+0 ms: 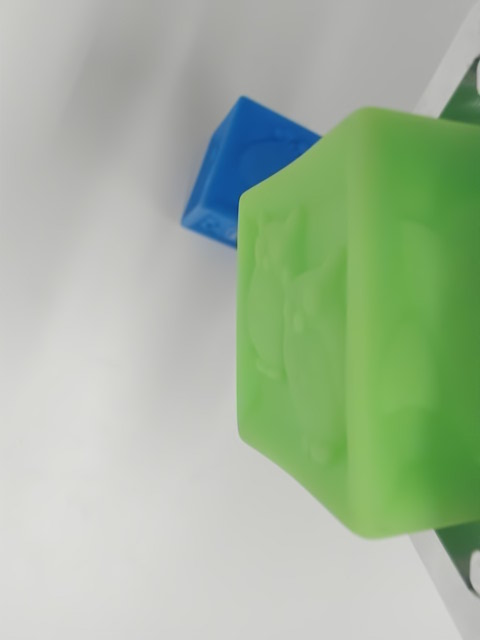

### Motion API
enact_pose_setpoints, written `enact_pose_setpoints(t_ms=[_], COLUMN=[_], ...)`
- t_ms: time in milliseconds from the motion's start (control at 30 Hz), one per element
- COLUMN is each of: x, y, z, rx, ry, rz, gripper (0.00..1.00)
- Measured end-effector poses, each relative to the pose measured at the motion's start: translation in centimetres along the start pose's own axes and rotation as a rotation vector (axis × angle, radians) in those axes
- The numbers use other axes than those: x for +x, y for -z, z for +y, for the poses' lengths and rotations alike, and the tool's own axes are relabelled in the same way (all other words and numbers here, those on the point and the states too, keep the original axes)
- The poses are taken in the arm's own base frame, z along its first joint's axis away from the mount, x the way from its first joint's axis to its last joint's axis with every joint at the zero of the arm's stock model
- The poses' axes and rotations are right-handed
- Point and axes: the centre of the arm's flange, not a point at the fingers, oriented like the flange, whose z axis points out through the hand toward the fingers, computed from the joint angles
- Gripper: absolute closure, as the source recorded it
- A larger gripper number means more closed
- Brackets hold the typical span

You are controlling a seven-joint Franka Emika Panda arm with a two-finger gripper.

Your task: Stack cube

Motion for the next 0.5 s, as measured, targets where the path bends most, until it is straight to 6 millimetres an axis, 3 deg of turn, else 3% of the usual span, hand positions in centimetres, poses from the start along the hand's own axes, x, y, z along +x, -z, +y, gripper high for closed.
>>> enact_pose_setpoints(t_ms=[500], x=[1.7], y=[0.5], z=[2.4], rx=[0.0], ry=[-0.125], rz=[-0.001], gripper=[1.0])
